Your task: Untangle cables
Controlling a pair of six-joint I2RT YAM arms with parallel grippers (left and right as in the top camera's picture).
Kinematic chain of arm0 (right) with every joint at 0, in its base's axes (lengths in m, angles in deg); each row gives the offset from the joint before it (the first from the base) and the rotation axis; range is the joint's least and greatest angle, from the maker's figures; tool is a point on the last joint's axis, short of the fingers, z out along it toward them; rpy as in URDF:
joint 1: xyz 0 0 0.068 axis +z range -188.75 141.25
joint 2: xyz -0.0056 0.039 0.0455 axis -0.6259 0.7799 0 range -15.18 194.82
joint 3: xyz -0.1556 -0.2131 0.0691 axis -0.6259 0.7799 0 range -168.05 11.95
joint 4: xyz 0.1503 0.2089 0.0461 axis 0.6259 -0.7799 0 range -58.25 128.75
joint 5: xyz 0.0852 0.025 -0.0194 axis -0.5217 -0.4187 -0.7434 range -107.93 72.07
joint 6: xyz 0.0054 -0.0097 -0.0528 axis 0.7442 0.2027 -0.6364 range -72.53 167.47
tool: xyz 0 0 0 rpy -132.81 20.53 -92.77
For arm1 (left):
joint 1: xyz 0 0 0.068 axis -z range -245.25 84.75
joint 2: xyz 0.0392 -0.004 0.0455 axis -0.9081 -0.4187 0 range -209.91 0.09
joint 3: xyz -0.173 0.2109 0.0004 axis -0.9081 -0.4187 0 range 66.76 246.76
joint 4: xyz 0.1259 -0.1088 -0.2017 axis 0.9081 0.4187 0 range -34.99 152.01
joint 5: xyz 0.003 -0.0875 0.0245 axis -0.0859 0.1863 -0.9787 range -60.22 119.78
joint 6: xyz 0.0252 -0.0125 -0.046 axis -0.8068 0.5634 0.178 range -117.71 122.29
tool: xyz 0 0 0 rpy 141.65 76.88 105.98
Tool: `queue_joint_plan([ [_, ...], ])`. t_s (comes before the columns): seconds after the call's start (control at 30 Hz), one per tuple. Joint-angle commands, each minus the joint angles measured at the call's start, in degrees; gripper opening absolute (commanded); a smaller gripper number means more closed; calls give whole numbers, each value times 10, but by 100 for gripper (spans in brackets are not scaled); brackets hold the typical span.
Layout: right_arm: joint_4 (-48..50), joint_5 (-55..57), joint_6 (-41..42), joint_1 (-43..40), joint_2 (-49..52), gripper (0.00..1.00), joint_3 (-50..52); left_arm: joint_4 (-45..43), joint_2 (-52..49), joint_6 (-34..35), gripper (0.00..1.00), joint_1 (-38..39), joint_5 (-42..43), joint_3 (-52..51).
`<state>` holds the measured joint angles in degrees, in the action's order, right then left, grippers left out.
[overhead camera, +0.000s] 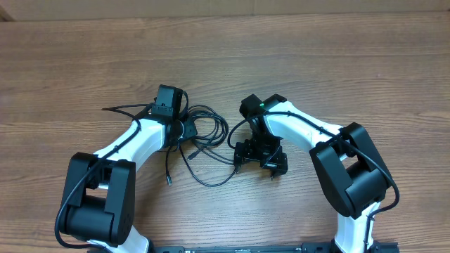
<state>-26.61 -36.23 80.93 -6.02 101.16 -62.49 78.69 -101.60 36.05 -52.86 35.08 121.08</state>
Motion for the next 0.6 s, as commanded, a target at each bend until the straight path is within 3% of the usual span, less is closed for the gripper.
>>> queue_joint_plan([
  [0.0,19,-15,-6,5,34,100,22,19,-21,-16,30,5,-23,-21],
  [0.57,31,-15,-6,5,34,100,22,14,-21,-16,33,8,-29,-21],
])
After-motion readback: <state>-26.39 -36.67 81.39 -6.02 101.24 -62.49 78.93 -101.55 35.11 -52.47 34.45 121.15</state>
